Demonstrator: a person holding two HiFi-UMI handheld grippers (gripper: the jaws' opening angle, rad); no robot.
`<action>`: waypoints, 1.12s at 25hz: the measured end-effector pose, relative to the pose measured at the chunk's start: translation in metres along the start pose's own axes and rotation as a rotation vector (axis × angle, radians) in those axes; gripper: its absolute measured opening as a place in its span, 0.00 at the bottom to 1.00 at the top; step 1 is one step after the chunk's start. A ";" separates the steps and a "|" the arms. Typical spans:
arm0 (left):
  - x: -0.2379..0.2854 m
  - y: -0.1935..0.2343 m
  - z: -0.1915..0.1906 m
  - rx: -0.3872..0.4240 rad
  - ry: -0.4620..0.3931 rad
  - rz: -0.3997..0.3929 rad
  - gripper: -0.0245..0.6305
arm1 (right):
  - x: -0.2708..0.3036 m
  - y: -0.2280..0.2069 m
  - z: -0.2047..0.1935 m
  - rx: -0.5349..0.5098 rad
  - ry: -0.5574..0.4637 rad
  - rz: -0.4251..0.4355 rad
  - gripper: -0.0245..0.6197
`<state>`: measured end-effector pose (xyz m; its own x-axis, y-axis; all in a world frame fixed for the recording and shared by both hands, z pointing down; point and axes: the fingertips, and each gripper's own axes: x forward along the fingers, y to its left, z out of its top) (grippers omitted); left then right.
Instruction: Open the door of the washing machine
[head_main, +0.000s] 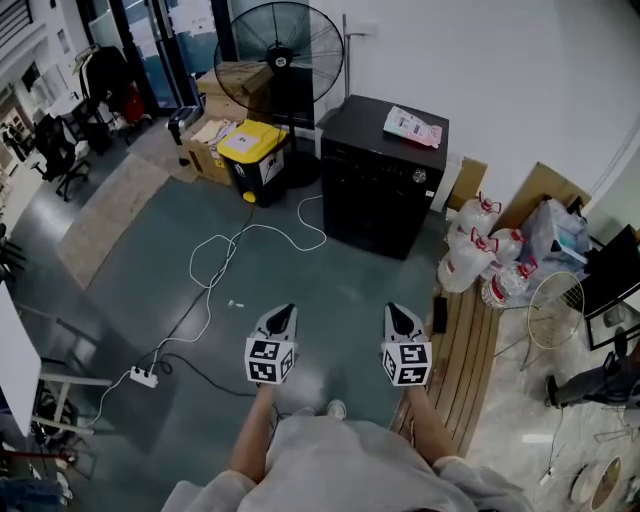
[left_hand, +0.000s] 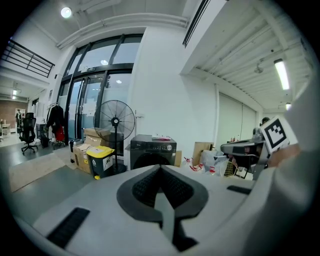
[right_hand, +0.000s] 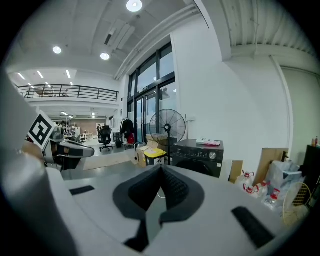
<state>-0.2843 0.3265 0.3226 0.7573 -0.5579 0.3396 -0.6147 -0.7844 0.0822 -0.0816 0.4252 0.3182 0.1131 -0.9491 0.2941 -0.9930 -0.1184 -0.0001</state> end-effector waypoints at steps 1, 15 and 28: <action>0.003 -0.001 0.001 0.001 -0.001 0.001 0.05 | 0.001 -0.002 0.001 -0.003 -0.001 0.002 0.04; 0.053 0.017 0.010 0.007 0.005 0.004 0.05 | 0.055 -0.022 0.003 -0.030 0.010 0.008 0.04; 0.151 0.093 0.042 -0.011 0.002 -0.021 0.05 | 0.175 -0.034 0.040 -0.051 0.013 0.002 0.04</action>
<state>-0.2178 0.1581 0.3418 0.7694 -0.5412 0.3392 -0.6014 -0.7928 0.0990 -0.0262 0.2510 0.3314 0.1105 -0.9453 0.3069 -0.9938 -0.1007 0.0477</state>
